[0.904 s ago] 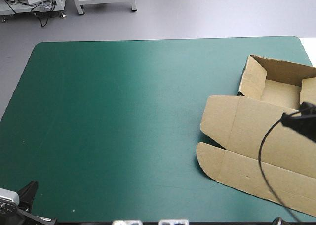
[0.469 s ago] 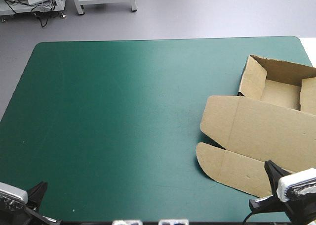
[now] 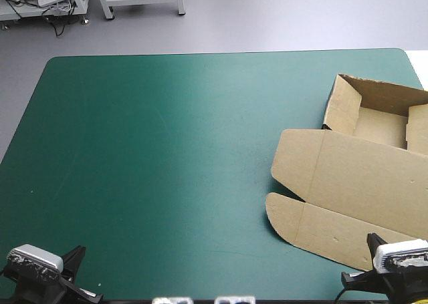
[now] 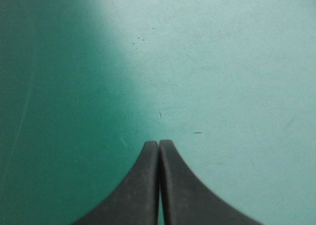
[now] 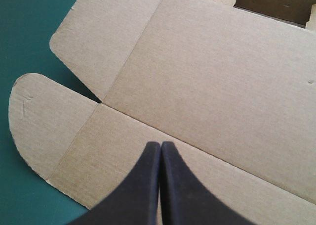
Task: Fold the box
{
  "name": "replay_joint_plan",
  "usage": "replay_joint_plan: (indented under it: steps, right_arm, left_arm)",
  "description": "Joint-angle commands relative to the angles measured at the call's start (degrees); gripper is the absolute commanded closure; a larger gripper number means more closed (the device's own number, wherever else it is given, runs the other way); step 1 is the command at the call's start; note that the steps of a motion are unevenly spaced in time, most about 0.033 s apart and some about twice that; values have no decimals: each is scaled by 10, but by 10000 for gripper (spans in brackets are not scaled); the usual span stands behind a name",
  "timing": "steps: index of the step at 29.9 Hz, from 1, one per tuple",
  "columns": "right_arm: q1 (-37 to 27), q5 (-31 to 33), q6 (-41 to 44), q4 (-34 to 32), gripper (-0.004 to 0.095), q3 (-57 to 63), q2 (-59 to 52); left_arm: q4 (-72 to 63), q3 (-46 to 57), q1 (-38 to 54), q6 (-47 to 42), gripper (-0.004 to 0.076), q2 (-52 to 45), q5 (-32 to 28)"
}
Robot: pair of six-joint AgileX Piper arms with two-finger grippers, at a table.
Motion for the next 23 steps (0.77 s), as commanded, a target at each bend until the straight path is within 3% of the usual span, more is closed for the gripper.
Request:
replay_joint_plan:
  steps: [1, 23]
  right_arm:
    - [0, -49, 1, 3, 926, -13, 9]
    - [0, -49, 1, 3, 926, -13, 9]
  left_arm:
    - [-4, -10, -3, 8, 734, 10, -63]
    - [-6, -9, -3, 8, 734, 10, -69]
